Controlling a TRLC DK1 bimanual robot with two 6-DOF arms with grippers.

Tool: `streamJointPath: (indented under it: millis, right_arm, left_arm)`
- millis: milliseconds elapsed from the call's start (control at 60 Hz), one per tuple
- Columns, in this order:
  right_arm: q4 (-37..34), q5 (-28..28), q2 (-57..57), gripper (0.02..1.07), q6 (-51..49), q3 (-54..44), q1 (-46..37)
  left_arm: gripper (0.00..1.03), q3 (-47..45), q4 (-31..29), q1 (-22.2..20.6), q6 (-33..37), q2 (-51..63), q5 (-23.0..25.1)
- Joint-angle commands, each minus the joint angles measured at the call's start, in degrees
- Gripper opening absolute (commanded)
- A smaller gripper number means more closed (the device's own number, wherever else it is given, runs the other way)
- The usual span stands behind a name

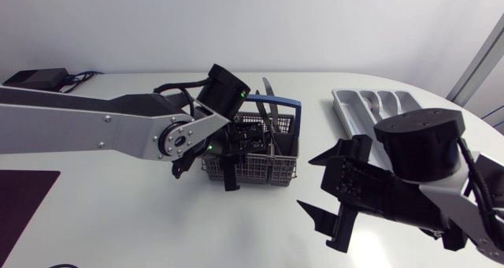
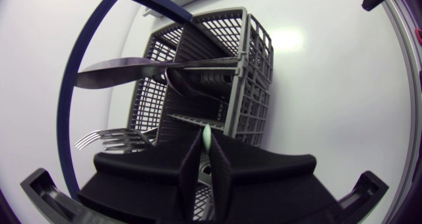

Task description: Sort the cutlery from the basket into the organizer compartments.

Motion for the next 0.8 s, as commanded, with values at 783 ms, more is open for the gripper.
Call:
streamJointPath:
  millis: [783]
  right_arm:
    - [1.82,4.68,-4.23,0.96,8.43,1.93,7.99]
  left_arm:
    - [0.03,-0.15,-4.1,-5.2,-18.45,-22.71,-4.3]
